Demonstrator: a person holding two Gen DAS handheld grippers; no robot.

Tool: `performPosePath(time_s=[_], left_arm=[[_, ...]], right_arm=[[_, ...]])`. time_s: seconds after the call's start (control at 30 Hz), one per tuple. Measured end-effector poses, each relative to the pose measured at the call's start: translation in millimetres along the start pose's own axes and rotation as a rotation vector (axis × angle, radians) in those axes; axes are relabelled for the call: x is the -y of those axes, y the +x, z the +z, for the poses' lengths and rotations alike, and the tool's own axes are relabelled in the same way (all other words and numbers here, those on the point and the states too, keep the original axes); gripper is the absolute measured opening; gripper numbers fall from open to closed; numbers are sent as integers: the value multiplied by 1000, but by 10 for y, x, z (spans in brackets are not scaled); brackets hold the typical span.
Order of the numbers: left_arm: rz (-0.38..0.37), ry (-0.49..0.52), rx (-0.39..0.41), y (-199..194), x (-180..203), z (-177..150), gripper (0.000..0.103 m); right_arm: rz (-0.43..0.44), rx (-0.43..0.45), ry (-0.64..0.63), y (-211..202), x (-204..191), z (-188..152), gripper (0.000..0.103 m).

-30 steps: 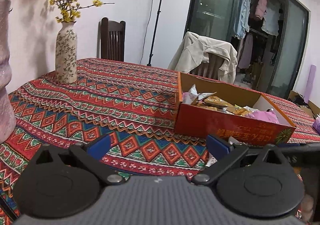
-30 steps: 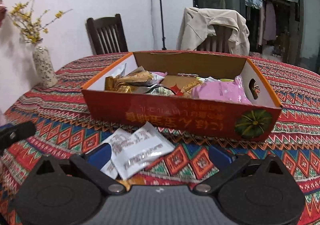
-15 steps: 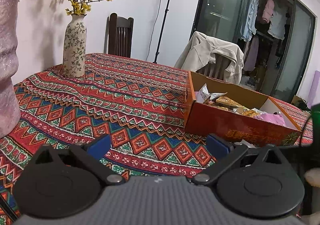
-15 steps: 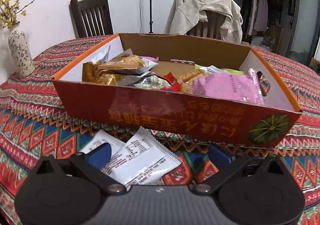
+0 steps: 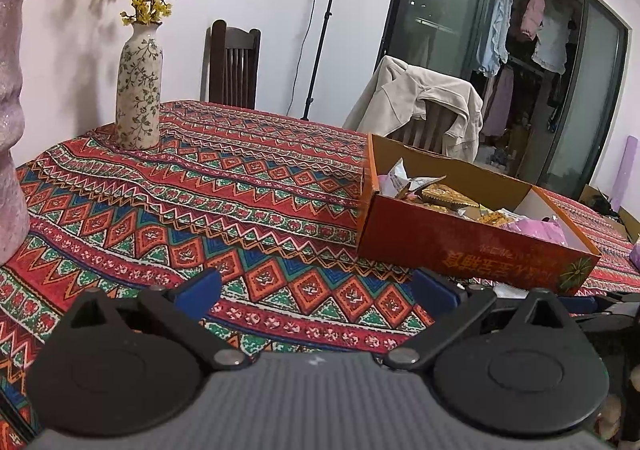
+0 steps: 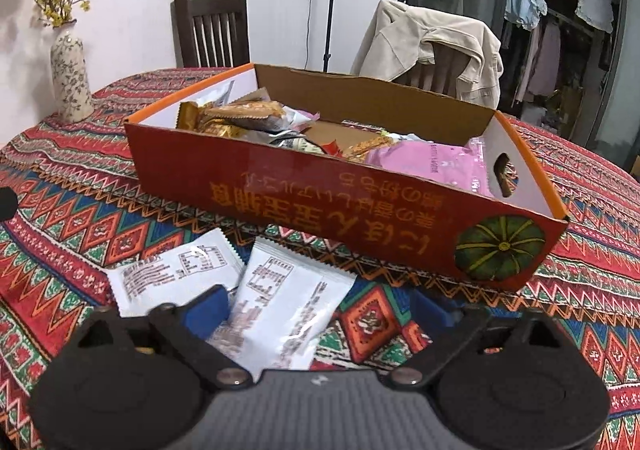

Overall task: Organize snacks
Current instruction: 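Grasp a white cracker packet with the right tool while the left tool grasps another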

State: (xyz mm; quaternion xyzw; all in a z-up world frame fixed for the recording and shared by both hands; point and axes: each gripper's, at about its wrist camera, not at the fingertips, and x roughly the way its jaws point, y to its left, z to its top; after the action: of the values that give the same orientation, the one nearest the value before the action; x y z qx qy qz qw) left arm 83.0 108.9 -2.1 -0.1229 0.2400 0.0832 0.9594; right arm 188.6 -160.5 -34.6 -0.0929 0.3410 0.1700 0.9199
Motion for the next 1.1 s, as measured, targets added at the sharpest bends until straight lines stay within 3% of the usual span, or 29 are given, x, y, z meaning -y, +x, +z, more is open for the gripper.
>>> performPosePath(time_s=[0.03,0.1,0.4,0.47,0.5,0.53,0.83,1.1], left_arm=[[-3,-1,-2,8,4,-4,103],[-9,1,-7,28,25,-17,103],[-28,34,-9,78,149,-49,103],[-26,37,-13,80,161,-48,103],[-24,40,-14,77,169,-45,103],[-25,44,-14,72,180,-41,103],[-66,142,-33,98,488,47,103],[-114,231,-127,347,937,34,103]], right_arm=[[-9,5,6,-9,19,-9,72],[-15,2,19,-14,67,-34,66],[9,1,38,-26,176,-120,68],[39,1,61,-30,214,-125,58],[41,8,65,-42,222,-126,45],[36,14,65,-59,226,-126,43],[49,132,77,-315,368,-151,40],[43,149,123,-328,584,-223,40]])
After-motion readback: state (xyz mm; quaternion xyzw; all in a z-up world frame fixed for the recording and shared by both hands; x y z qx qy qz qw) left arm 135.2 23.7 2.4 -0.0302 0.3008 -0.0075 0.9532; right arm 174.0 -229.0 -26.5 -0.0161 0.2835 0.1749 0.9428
